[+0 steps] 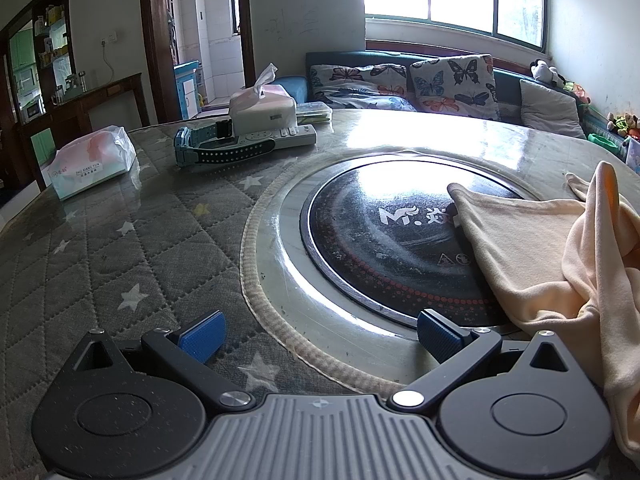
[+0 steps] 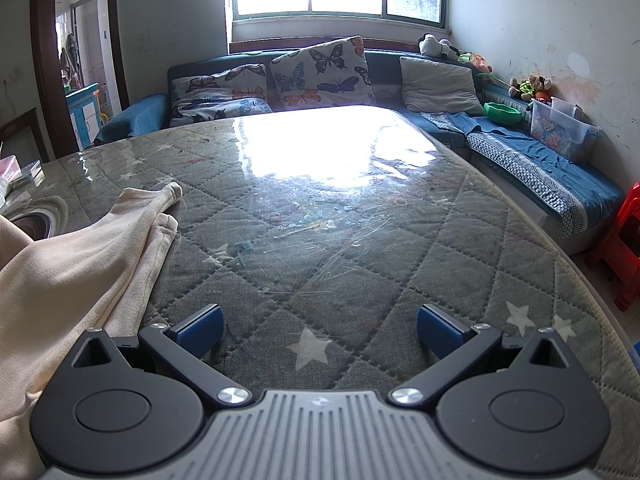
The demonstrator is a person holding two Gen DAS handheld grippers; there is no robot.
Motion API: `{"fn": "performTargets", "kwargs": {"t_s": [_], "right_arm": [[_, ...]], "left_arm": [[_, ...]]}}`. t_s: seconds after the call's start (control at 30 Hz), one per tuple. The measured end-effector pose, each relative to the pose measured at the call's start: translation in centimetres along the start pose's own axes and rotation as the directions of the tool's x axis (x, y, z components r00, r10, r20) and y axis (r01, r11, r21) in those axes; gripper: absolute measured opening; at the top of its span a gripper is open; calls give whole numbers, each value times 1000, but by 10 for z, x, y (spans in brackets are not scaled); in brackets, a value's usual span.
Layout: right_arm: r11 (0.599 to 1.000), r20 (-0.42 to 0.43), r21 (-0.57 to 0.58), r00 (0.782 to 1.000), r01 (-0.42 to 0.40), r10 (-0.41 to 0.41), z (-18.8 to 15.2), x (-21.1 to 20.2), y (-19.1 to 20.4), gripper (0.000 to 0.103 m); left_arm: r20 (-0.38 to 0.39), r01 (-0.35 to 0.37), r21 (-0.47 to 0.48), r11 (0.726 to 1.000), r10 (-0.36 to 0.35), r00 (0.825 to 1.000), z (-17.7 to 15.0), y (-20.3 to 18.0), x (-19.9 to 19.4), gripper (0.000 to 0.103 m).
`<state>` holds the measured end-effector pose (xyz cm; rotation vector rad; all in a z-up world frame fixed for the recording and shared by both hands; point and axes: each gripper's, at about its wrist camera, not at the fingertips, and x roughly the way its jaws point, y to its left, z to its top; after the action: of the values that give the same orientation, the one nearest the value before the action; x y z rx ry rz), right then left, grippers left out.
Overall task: Fold clothes
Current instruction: 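Move both open grippers over the crumpled cream shirt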
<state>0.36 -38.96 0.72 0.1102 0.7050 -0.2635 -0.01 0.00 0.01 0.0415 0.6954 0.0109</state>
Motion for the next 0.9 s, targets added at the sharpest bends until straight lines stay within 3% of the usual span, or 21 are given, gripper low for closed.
{"fn": "performTargets", "kwargs": {"t_s": [0.33, 0.67, 0.9], "right_arm": [[1000, -29, -11, 999, -22, 21, -2, -10, 5, 103], [998, -11, -51, 999, -38, 37, -12, -52, 27, 103], [985, -18, -164, 998, -61, 59, -28, -79, 49, 103]], "left_arm": [[-42, -28, -43, 999, 27, 999, -1, -2, -11, 103], [-57, -35, -26, 999, 34, 998, -11, -27, -43, 103], [-75, -38, -28, 999, 36, 997, -19, -44, -67, 103]]}}
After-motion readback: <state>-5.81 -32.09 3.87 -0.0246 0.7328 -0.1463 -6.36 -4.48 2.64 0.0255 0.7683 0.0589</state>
